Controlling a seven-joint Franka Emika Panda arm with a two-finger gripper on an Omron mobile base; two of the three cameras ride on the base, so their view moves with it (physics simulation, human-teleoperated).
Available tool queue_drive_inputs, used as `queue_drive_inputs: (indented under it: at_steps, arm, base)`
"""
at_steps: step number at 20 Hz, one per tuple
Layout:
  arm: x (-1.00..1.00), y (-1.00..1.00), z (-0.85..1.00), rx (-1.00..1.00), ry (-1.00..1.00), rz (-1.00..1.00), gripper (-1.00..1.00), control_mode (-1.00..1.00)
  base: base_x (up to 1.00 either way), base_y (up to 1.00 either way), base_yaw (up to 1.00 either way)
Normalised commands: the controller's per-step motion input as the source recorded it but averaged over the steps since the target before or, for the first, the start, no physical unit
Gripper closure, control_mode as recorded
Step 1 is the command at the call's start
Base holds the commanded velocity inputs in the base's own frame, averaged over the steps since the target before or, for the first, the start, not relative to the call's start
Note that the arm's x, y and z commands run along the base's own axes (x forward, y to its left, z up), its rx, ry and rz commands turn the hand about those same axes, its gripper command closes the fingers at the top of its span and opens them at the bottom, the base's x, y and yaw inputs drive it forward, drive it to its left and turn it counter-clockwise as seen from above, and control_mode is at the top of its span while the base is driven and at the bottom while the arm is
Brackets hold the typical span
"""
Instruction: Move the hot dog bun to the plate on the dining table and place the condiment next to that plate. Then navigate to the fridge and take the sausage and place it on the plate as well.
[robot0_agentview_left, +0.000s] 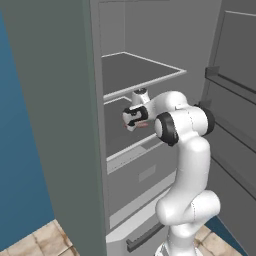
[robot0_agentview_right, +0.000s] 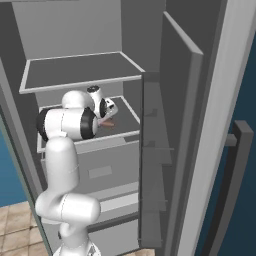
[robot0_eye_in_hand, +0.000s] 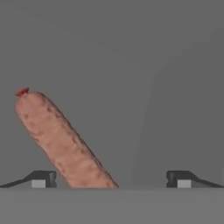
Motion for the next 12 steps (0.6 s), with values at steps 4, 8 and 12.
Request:
queue_drive_inputs:
  at_steps: [4, 8, 12]
  arm:
    - [0.0, 0.03, -0.67, -0.15, 0.04, 0.08, -1.0, -1.0]
    - [-0.05, -0.01, -0.71, -0.09, 0.02, 0.14, 1.0, -1.0]
    - [-0.12, -0.08, -0.7, -0.01, 0.0, 0.18, 1.0, -1.0]
  base:
    - [0.0, 0.0, 0.0]
    - [0.0, 0.0, 0.0]
    - [0.0, 0.0, 0.0]
